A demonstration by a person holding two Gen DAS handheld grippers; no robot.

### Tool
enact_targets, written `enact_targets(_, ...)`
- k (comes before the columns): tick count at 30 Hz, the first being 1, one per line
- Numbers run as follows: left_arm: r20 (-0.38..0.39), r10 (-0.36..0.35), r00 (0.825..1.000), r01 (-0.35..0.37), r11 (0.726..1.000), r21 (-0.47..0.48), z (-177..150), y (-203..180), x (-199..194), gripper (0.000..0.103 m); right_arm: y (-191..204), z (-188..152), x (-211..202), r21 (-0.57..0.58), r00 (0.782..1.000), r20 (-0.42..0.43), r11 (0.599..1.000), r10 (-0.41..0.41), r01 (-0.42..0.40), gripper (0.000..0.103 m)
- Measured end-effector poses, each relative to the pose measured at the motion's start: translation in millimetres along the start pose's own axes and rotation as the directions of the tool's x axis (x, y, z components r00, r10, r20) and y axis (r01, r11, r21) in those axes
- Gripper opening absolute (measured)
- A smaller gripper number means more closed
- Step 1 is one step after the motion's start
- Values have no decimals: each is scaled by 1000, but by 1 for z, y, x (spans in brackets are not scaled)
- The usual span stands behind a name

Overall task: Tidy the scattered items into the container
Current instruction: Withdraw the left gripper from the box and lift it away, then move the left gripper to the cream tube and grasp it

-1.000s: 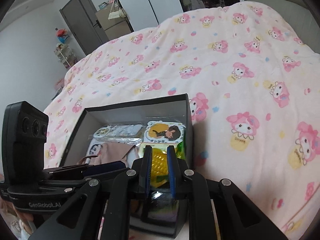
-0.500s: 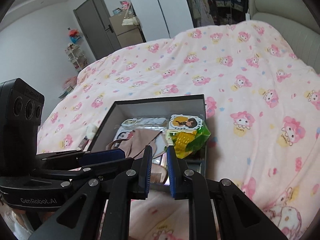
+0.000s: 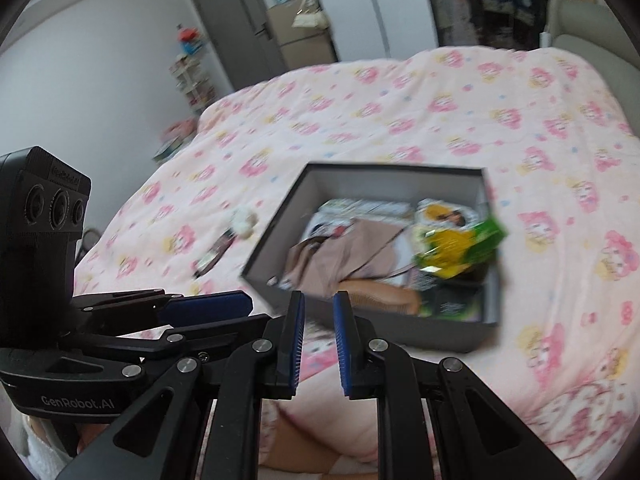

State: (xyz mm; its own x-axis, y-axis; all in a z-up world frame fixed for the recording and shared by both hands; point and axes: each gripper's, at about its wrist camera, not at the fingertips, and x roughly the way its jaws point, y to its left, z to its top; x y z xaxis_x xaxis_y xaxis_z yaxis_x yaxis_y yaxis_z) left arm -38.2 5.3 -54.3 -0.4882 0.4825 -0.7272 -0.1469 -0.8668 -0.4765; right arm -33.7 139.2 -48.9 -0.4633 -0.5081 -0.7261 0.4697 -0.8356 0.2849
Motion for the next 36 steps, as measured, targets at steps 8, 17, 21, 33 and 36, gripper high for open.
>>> enact_targets(8,64,57,996,-46,984,-170,-29,94,-44,39,83,5,62,-121,989,-120,987,91,-106,13)
enact_targets(17,104,118,987,-70,921,-383,-40,219,-56,40,157,22,166,-168,946,-267,957,186,-236,13)
enact_targets(21,80,135,988,-82,881,-466,-33,279,-37,40,164,36,221,-114,928,-325,967,181,-229,13)
enact_targets(33,3,125,992,-102,828,-551,9,386,32,47,157,54,343,13,897,-415,987,150,-159,14)
enact_targets(36,-14,96,995,-86,809,-582,8,395,45,48,151,50,360,44,883,-439,985,168,-166,14)
